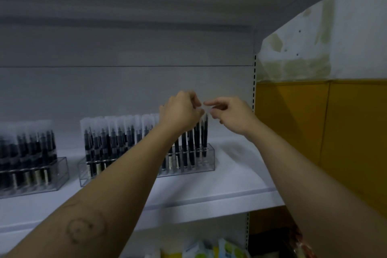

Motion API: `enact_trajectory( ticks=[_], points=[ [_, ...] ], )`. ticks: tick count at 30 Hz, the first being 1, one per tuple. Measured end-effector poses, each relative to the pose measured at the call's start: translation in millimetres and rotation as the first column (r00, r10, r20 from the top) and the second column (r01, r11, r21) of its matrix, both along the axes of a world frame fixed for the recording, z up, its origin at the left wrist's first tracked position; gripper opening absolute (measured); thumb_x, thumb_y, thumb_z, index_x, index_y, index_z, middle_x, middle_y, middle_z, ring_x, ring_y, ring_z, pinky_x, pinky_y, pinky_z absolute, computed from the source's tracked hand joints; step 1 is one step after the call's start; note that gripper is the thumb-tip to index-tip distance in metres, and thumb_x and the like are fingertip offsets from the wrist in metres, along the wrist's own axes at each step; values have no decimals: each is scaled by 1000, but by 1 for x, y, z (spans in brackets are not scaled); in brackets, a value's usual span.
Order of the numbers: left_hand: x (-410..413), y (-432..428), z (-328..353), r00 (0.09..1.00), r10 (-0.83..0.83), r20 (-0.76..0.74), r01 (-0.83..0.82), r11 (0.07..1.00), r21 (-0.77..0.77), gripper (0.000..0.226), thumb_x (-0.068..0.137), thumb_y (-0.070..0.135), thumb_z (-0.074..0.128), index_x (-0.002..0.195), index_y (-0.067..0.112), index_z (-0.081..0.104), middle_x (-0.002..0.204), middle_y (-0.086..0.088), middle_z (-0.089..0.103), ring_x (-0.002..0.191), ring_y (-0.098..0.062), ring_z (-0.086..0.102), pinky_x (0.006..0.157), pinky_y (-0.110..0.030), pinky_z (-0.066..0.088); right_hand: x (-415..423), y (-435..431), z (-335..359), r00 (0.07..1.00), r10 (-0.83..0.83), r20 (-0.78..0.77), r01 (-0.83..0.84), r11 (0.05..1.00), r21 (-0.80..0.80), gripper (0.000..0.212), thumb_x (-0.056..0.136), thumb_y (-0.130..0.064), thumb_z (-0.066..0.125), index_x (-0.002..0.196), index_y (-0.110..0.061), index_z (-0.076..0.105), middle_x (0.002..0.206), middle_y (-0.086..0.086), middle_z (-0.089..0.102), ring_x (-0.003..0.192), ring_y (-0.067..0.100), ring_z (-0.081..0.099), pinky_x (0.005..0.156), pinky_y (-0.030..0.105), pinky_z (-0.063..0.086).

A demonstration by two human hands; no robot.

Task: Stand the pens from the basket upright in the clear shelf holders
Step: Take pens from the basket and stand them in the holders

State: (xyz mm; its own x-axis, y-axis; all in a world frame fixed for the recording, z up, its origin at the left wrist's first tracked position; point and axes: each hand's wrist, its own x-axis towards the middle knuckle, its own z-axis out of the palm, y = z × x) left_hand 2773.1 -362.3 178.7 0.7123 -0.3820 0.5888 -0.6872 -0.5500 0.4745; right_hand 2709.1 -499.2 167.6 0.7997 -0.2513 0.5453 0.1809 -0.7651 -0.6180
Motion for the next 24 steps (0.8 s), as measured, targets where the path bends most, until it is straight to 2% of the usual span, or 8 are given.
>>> enact_trajectory(
  ticks=[3, 6, 10, 13, 15, 20, 24],
  points=[
    [-1, -3, 4, 995, 98, -7, -97, 989, 108, 11, 87, 28, 65, 80, 29, 57, 92, 2, 66, 94, -23, 61, 99, -49, 43, 2, 2, 0, 992, 14, -123, -18, 999, -31, 31, 95, -17, 58, 124, -24, 63, 120, 3, 64, 105, 15, 59, 89, 28, 46],
    [1, -2, 5, 997, 69, -41, -60, 980, 190, 17, 90, 24, 63, 76, 28, 53, 96, 0, 65, 92, -22, 59, 96, -45, 46, -2, 5, -3, 990, 16, -140, -22, 999, -41, 36, 94, -19, 58, 130, -26, 59, 118, 2, 64, 103, 15, 58, 88, 28, 44],
    [-6, 6, 4, 997, 46, 60, -59, 971, 232, 5, 92, 28, 60, 97, 28, 60, 115, 1, 64, 104, -21, 58, 99, -43, 44, -9, 7, -12, 994, -17, -108, 9, 997, -80, 45, 95, -20, 58, 138, -29, 50, 116, 1, 60, 100, 16, 58, 82, 23, 40],
    [-14, 16, -2, 989, 41, 139, -78, 960, 269, 31, 92, 33, 60, 122, 28, 59, 130, 1, 58, 115, -21, 55, 107, -44, 37, -15, 11, -14, 997, -51, -57, 46, 995, -87, 47, 93, -22, 60, 139, -28, 48, 119, 0, 57, 106, 17, 56, 88, 25, 43],
    [-21, 26, -4, 982, 30, 186, -79, 962, 263, 38, 91, 33, 60, 129, 27, 55, 134, 0, 56, 119, -21, 53, 109, -42, 36, -22, 18, -13, 998, -62, -25, 59, 990, -126, 48, 93, -23, 61, 139, -26, 48, 123, 0, 57, 110, 16, 55, 92, 26, 44],
    [-46, 62, -12, 984, -37, 177, -12, 963, 268, 45, 89, 41, 63, 130, 26, 54, 133, 0, 55, 118, -21, 52, 103, -44, 43, -41, 49, -12, 999, -47, 25, 51, 969, -240, 50, 91, -25, 63, 139, -26, 46, 132, 0, 54, 117, 14, 52, 90, 23, 39],
    [-68, 111, -27, 981, -27, 190, -24, 965, 260, 44, 87, 37, 65, 129, 27, 54, 131, 2, 56, 114, -18, 54, 99, -39, 46, -56, 84, -23, 999, 13, 39, -1, 959, -285, 51, 89, -24, 67, 136, -27, 49, 133, -1, 52, 117, 14, 52, 95, 27, 43]
  ],
)
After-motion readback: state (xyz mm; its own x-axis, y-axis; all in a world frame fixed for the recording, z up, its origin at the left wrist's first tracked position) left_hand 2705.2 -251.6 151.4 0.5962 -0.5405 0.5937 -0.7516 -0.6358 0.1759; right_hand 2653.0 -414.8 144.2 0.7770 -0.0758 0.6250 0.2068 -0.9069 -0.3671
